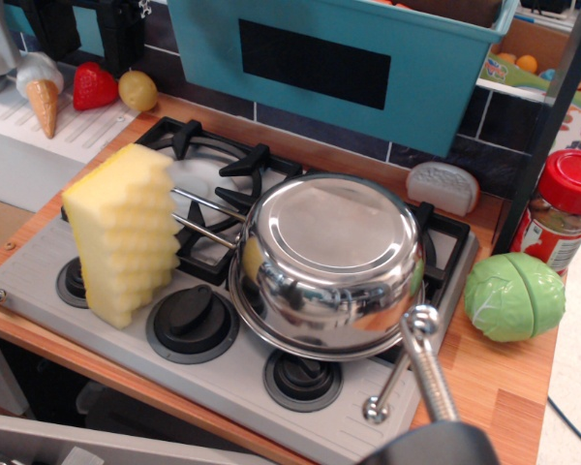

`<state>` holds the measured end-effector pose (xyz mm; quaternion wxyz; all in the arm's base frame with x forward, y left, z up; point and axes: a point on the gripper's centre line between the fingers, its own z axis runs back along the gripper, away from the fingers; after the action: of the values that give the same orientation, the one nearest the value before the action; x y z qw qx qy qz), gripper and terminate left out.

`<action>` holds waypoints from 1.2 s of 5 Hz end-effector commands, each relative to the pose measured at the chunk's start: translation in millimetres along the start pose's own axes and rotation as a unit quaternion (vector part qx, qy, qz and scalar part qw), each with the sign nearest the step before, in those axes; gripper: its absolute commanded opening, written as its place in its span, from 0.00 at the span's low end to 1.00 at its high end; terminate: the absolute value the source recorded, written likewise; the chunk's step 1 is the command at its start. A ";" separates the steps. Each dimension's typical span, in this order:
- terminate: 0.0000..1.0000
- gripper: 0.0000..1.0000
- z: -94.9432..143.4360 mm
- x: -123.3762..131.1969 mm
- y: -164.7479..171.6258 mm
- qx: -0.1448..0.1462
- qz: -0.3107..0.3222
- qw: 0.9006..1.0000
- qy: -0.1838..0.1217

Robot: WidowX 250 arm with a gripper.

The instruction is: Wipe pot with sponge

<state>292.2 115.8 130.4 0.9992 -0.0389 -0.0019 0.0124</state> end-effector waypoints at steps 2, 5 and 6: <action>0.00 1.00 23.1 -21.5 -21.7 -0.031 -0.009 0.999 -0.008; 0.00 1.00 37.1 -67.7 -64.9 -0.036 -0.045 0.998 -0.034; 0.00 1.00 19.8 -64.8 -66.1 -0.027 -0.042 0.999 -0.019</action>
<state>225.0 47.7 143.1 0.9972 -0.0667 -0.0079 -0.0324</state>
